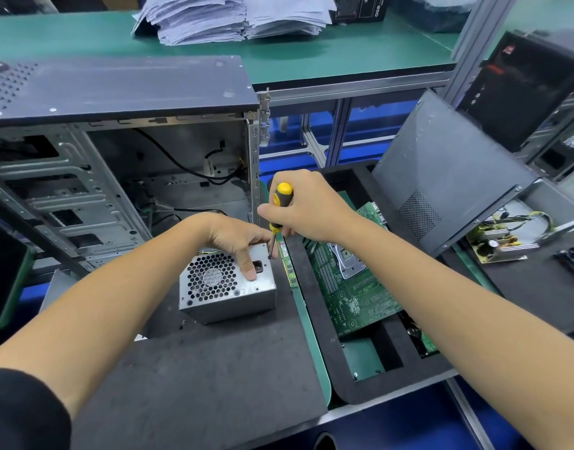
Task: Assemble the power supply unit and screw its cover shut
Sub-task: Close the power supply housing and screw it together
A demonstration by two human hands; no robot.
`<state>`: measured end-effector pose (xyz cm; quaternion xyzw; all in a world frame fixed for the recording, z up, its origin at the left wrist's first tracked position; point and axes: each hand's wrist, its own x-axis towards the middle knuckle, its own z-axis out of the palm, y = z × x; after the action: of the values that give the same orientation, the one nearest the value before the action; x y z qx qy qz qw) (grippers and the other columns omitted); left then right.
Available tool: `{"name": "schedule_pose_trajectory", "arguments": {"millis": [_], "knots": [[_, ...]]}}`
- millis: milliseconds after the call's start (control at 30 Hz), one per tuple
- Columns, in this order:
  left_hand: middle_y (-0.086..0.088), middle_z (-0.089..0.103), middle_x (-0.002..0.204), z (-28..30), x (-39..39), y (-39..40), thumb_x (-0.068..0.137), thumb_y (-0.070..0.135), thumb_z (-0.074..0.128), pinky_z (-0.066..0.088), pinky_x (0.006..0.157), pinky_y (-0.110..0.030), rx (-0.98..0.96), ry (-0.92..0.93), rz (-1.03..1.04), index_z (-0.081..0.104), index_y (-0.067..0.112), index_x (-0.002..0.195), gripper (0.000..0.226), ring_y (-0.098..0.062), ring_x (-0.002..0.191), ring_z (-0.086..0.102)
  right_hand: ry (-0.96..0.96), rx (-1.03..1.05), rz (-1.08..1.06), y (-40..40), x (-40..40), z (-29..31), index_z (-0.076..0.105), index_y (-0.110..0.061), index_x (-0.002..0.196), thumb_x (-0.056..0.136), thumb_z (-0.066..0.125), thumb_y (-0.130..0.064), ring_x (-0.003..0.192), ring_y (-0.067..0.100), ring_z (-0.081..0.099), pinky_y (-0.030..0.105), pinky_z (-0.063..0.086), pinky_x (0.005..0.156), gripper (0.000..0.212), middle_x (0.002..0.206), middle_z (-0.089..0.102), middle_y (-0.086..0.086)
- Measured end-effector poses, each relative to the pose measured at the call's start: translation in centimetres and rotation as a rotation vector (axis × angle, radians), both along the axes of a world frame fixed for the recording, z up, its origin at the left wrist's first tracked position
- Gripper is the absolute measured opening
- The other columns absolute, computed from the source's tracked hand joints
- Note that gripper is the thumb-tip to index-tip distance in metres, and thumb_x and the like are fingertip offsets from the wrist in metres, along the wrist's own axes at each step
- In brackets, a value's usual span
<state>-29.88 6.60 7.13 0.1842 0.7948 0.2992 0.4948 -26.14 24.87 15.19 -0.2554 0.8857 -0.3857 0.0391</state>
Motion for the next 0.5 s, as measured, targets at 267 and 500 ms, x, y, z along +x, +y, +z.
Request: {"name": "schedule_pose_trajectory", "arguments": {"millis": [267,500], "knots": [[-0.005,0.055,0.101,0.12,-0.11,0.3,0.075,0.001,0.078,0.047,0.06,-0.016,-0.007,-0.013,-0.016,0.048,0.012,0.127,0.062,-0.002,0.066,0.057,0.001,0.0,-0.005,-0.03,-0.23,-0.02,0.059,-0.001,0.083,0.086,0.068,-0.024,0.06,0.022,0.067,0.044,0.057,0.065,0.025,0.071,0.066,0.012],[-0.008,0.059,0.094,-0.14,0.07,0.37,0.074,-0.004,0.076,0.048,0.06,-0.022,0.004,-0.03,0.021,0.048,0.007,0.123,0.058,-0.013,0.071,0.057,0.014,-0.005,-0.002,-0.03,-0.1,-0.12,0.06,0.001,0.084,0.086,0.068,-0.025,0.069,0.03,0.066,0.047,0.056,0.068,0.027,0.072,0.066,0.015]]}}
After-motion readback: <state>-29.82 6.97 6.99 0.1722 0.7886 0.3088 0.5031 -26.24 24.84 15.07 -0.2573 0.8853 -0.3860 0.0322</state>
